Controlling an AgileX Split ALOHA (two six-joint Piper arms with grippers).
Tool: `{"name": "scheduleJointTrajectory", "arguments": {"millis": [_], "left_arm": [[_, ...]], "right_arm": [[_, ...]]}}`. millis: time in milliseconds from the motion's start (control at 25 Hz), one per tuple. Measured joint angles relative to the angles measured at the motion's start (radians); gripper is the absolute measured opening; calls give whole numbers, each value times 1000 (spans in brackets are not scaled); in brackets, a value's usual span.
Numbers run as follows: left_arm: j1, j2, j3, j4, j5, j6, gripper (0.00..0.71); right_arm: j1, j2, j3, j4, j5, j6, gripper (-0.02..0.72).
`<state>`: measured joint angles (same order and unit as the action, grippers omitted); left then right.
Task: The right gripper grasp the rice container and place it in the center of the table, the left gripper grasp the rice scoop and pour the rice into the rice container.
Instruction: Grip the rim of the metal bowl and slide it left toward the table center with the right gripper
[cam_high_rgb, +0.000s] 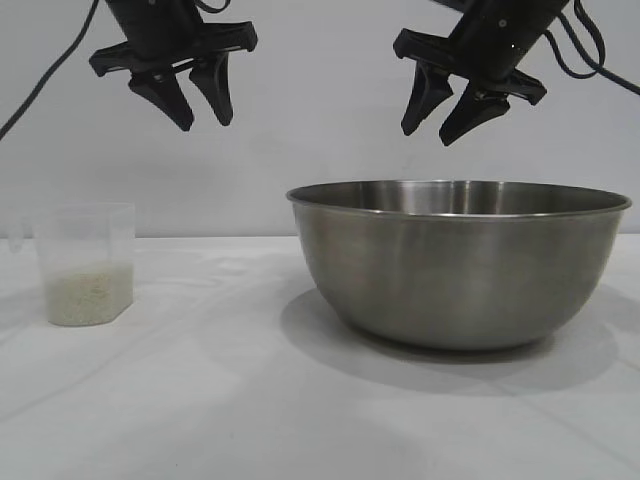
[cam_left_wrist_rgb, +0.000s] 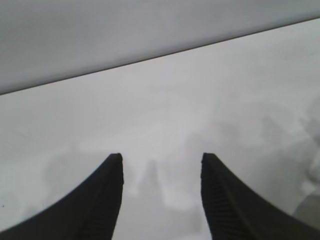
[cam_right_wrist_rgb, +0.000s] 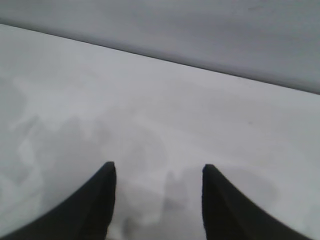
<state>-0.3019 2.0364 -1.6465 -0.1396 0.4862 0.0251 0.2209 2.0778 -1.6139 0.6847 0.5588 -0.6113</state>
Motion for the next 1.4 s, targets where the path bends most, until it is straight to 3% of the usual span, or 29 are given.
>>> {"name": "scheduleJointTrajectory", "arguments": {"millis": [600, 880, 1160, 1400], "left_arm": [[0, -2, 0, 7, 0, 2, 316], [0, -88, 0, 37, 7, 19, 316], [0, -168, 0, 52, 16, 36, 316], [0, -173, 48, 52, 32, 59, 316]], "right_arm": [[0, -9, 0, 0, 22, -4, 371], [-42, -115, 0, -2, 82, -4, 371], [-68, -177, 9, -13, 223, -4, 371], [-141, -276, 169, -13, 231, 3, 371]]}}
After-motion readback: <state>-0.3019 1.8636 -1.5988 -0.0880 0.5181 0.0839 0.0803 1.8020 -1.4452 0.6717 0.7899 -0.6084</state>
